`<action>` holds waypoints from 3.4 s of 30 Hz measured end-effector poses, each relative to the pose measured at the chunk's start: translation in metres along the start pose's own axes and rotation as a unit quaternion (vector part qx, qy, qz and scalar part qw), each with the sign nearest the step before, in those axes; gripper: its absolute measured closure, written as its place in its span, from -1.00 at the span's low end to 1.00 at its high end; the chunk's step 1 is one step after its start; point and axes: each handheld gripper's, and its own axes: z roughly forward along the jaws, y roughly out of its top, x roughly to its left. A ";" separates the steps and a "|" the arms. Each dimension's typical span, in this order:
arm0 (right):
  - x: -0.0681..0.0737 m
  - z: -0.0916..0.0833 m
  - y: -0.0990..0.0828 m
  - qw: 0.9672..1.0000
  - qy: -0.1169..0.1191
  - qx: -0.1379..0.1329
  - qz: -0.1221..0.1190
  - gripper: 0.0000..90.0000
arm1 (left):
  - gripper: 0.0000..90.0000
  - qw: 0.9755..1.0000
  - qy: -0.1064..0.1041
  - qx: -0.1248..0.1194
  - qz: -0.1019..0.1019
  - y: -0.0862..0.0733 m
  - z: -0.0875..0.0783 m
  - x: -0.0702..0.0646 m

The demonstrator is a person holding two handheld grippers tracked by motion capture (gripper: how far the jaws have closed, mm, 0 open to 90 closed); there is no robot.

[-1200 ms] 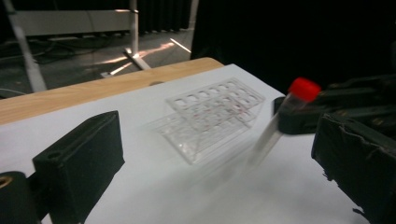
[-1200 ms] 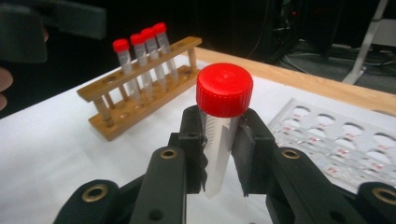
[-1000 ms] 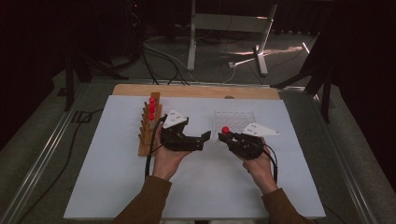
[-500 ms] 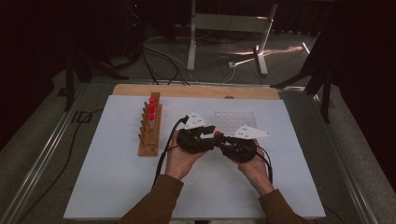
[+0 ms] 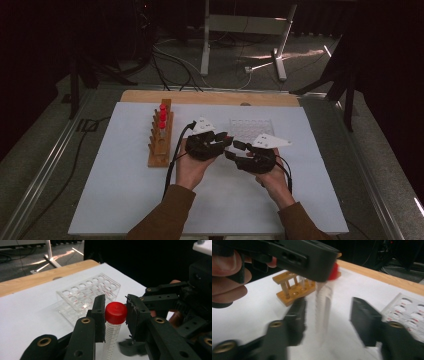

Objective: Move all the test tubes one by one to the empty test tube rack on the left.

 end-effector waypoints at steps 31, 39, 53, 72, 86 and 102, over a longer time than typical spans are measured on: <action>-0.025 -0.045 -0.007 0.995 -0.091 -0.022 0.018 -1.00 | 0.58 0.988 0.140 -0.060 -0.016 -0.006 -0.093 0.069; -0.031 -0.055 -0.008 0.994 -0.099 -0.031 0.020 -1.00 | 0.58 0.980 0.178 -0.084 -0.035 -0.008 -0.113 0.086; -0.034 -0.066 -0.010 0.993 -0.106 -0.038 0.028 -1.00 | 0.58 0.974 0.208 -0.067 -0.056 -0.036 -0.111 0.107; -0.033 -0.062 -0.016 0.994 -0.100 -0.031 0.026 -1.00 | 0.57 0.975 0.206 -0.039 -0.071 -0.072 -0.089 0.121; -0.032 -0.070 -0.021 0.993 -0.108 -0.043 0.028 -1.00 | -0.62 0.976 0.176 -0.096 -0.081 -0.087 -0.133 0.112; -0.026 -0.096 -0.051 0.989 -0.121 -0.076 0.032 -1.00 | -0.99 0.969 0.204 -0.135 -0.031 -0.120 -0.183 0.083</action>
